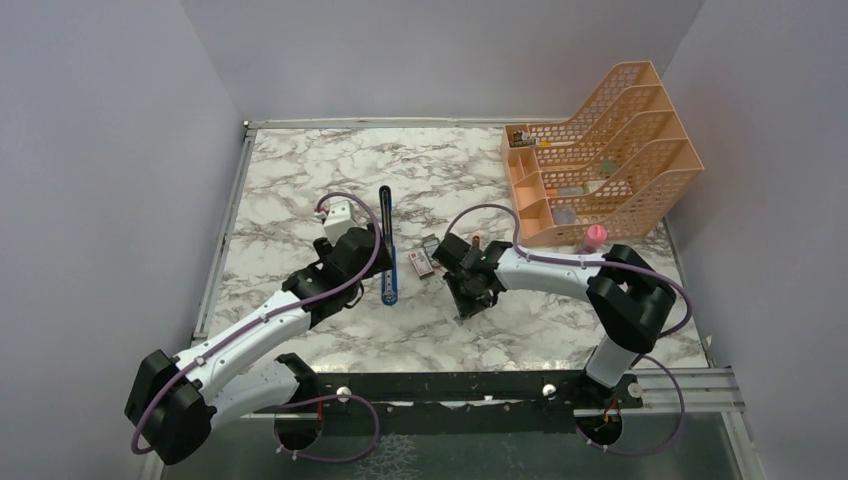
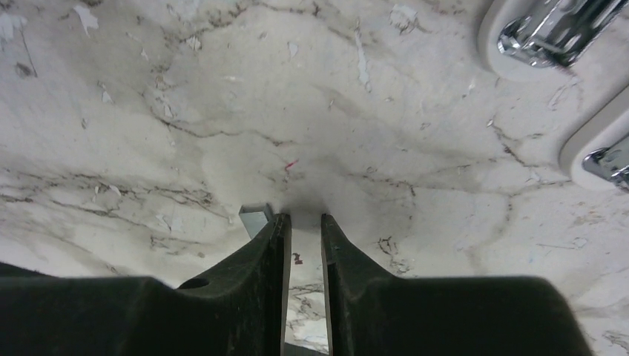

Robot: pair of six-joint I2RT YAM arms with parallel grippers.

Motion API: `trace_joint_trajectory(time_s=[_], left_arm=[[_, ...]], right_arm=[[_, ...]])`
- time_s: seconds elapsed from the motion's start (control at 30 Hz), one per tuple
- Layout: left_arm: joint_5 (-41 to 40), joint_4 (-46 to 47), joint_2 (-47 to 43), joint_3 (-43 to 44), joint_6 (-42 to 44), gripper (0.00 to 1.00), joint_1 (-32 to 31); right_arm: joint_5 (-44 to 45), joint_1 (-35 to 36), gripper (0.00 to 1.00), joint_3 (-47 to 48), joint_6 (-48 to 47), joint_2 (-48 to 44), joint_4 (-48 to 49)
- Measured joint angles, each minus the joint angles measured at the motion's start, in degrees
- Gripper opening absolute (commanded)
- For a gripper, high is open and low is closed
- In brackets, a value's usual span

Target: Load the staples into the stapler

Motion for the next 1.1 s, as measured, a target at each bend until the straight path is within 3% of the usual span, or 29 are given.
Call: trace_joint_trajectory(time_s=[0.13,0.37,0.6,0.8,1.1], left_arm=[[0.15,-0.11,-0.98,0.0,-0.17,0.86,0.0],[0.09,-1.25,-3.52,0.0,-0.33,0.87,0.0],[-1.03,-3.76,-5.25,-0.07,-0.9,0.87,0.33],[-2.14,-4.74,-7.41,-0.92,-1.68,0.87,0.63],[-2.32,-6.05,-8.57,-1.64,-1.84,0.88,0.85]], right_arm=[[-2.91,0.0,0.27,-0.87,-0.46,-0.72,-0.02],[-3.34,0.0,0.42,-0.63,-0.81,-1.16,-0.04],[-3.98,0.09,0.51,0.61,-0.87,-1.16,0.0],[-4.22,0.87,0.5,1.64,0.09,-0.68,-0.02],[-3.91,1.57,0.41,2.45,4.0,1.97,-0.22]])
